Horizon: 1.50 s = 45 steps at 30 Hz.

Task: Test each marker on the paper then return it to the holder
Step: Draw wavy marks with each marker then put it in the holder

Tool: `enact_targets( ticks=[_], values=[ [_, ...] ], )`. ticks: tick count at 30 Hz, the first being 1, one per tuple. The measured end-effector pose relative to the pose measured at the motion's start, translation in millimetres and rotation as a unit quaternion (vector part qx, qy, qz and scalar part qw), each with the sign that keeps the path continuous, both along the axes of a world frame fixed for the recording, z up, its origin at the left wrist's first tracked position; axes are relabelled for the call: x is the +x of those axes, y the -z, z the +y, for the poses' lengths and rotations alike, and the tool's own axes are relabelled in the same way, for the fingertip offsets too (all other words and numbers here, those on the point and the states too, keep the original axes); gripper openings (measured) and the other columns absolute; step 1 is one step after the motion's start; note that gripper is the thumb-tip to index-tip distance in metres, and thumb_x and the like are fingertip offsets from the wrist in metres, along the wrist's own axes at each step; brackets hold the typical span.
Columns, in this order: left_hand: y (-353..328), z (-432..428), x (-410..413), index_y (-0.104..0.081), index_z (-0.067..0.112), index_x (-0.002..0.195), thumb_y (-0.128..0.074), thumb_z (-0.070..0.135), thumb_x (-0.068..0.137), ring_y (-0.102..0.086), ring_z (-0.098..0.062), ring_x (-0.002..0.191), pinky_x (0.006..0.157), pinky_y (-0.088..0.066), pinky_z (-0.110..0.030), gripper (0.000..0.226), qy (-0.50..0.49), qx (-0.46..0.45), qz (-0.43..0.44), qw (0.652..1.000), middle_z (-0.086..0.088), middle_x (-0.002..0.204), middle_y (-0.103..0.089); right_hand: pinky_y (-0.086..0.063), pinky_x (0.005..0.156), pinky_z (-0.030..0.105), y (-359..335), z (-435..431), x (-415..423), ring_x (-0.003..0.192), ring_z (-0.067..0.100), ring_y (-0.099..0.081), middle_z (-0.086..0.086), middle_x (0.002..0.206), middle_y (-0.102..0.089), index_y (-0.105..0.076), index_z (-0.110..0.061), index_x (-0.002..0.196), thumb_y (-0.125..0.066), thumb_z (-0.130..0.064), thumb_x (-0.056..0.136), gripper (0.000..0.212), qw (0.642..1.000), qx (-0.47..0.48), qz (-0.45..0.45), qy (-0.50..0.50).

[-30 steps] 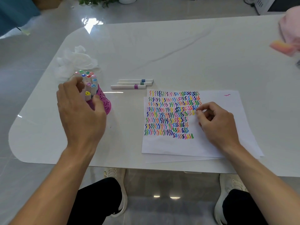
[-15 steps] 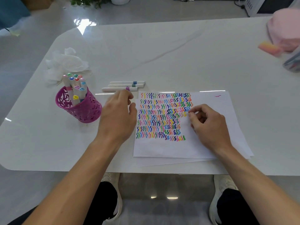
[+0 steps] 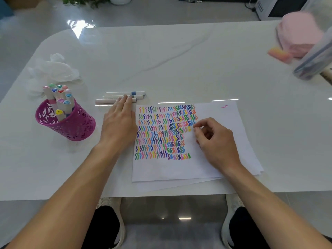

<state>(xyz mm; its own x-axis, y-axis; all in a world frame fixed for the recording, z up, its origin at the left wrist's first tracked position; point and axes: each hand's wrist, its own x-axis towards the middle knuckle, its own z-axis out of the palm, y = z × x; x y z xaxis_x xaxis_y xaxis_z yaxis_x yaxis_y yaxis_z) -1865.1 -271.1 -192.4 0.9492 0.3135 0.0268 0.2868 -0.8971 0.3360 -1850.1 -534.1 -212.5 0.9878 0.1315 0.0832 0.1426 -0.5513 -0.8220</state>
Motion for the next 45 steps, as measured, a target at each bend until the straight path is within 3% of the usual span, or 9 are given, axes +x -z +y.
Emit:
enact_targets(
  ticks=[6,12,18,23,26,28,33,40,45],
  values=[
    [-3,-2,0,-0.050,0.008,0.144,-0.055,0.001,0.091,-0.043,-0.037,0.127,0.101,-0.037,-0.049,0.054,-0.005,0.062,-0.043,0.997,-0.014,0.135,-0.053,-0.054,0.060,0.025,0,-1,-1,0.065,0.008,-0.066,-0.010,0.069,-0.068,-0.070,-0.025,0.096,-0.067,-0.023,0.099,0.005,1.000,0.008,0.003,0.009],
    [-6,-3,-4,-0.072,0.009,0.110,-0.061,0.005,0.094,-0.049,-0.034,0.110,0.087,-0.037,-0.043,0.020,-0.045,0.089,-0.053,0.994,-0.012,0.108,-0.060,-0.053,0.061,0.023,-1,-1,0,0.066,0.007,-0.065,-0.010,0.070,-0.069,-0.069,-0.024,0.095,-0.067,-0.021,0.100,0.006,0.999,0.025,0.004,0.032],
    [-13,-6,-6,-0.072,0.010,0.106,-0.061,0.011,0.098,-0.051,-0.034,0.109,0.086,-0.039,-0.044,0.014,-0.053,0.069,-0.109,0.990,-0.012,0.109,-0.064,-0.056,0.062,0.025,-1,-3,1,0.066,0.009,-0.067,-0.008,0.071,-0.070,-0.069,-0.027,0.094,-0.066,-0.022,0.100,0.008,0.999,0.037,0.014,0.030],
    [-27,-16,-8,-0.072,0.019,0.103,-0.060,0.022,0.100,-0.056,-0.026,0.106,0.083,-0.026,-0.032,0.013,-0.026,0.021,-0.176,0.984,0.000,0.105,-0.073,-0.056,0.061,0.028,-2,-3,2,0.064,0.012,-0.067,-0.005,0.070,-0.070,-0.068,-0.028,0.093,-0.067,-0.023,0.099,0.008,0.998,0.045,0.020,0.030],
    [-32,-27,-9,-0.071,0.022,0.104,-0.059,0.024,0.101,-0.057,-0.020,0.106,0.085,-0.024,-0.028,0.012,-0.006,-0.030,-0.185,0.982,0.009,0.104,-0.069,-0.056,0.060,0.024,-3,-3,2,0.064,0.011,-0.067,-0.006,0.071,-0.070,-0.068,-0.029,0.093,-0.067,-0.022,0.099,0.009,0.998,0.047,0.022,0.028],
    [-36,-33,-10,-0.070,0.022,0.107,-0.059,0.022,0.101,-0.058,-0.016,0.098,0.088,-0.035,-0.031,0.013,0.020,-0.102,-0.198,0.975,0.012,0.099,-0.065,-0.055,0.060,0.021,-4,-3,3,0.065,0.010,-0.067,-0.007,0.072,-0.071,-0.068,-0.029,0.093,-0.067,-0.022,0.099,0.009,0.998,0.048,0.026,0.023],
    [-49,-45,-15,-0.061,0.035,0.133,-0.054,0.016,0.103,-0.058,-0.013,0.090,0.083,-0.049,-0.023,0.036,0.053,-0.325,-0.183,0.926,-0.002,0.102,-0.063,-0.056,0.064,0.022,-9,-2,2,0.071,0.010,-0.069,-0.008,0.078,-0.071,-0.069,-0.026,0.097,-0.067,-0.022,0.100,0.006,0.998,0.050,0.035,-0.005],
    [-48,-57,-18,-0.064,0.001,0.109,-0.065,0.003,0.096,-0.071,-0.020,0.072,0.071,-0.058,-0.028,0.014,0.048,-0.530,-0.123,0.838,-0.016,0.086,-0.074,-0.052,0.068,0.015,-34,7,-5,0.080,0.006,-0.071,-0.013,0.084,-0.073,-0.069,-0.036,0.097,-0.060,-0.053,0.100,0.019,0.991,0.101,0.010,-0.092],
    [-41,-65,-26,-0.063,-0.003,0.099,-0.072,0.015,0.093,-0.075,-0.026,0.072,0.066,-0.060,-0.029,0.021,0.060,-0.556,-0.014,0.829,-0.012,0.085,-0.078,-0.052,0.063,0.025,-40,8,-10,0.064,0.004,-0.062,-0.017,0.073,-0.064,-0.068,-0.029,0.118,-0.072,-0.065,0.082,0.051,0.983,-0.048,-0.052,-0.169]
  ],
)
